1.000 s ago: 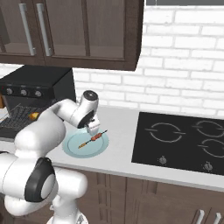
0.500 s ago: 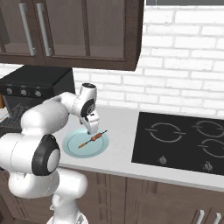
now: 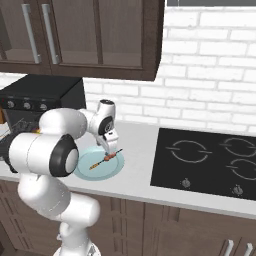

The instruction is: Pick up the kebab skewer and baguette bread, and place them inside the toaster oven. Close the toaster oven door and start by setting the timer.

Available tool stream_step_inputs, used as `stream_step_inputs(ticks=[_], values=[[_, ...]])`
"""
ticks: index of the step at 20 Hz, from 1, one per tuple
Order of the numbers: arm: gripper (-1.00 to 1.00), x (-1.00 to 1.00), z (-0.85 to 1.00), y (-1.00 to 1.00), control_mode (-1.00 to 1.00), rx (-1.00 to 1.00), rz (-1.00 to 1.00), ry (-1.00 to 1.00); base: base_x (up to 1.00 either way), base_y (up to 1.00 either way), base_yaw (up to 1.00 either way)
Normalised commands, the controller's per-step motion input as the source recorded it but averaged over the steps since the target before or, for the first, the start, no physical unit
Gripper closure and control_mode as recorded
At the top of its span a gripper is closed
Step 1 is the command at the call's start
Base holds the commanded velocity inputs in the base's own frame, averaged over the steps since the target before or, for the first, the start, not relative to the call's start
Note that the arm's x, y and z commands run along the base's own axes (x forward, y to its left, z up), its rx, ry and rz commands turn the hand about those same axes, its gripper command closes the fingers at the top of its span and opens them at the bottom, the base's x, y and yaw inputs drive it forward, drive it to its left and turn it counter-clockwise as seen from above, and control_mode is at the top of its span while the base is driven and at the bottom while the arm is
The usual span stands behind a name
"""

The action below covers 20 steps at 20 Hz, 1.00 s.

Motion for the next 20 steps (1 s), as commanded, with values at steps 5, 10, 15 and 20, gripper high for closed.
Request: stream_step_inputs(ticks=[5,10,15,20], values=[[-1.00,0.40,-0.58,0.00,-1.00,-0.13,0.00,0.08,0.00,0.00,0.00],[-1.00,0.32,-0.24,-0.17,-1.00,-0.01,0.00,0.10,0.00,0.00,0.00],[-1.00,0.19,-0.28,-0.07,-1.00,0.00,0.00,0.10,0.00,0.00,0.00],[-1.00,0.02,-0.41,0.00,-1.00,-0.02,0.00,0.01,0.00,0.00,0.00]])
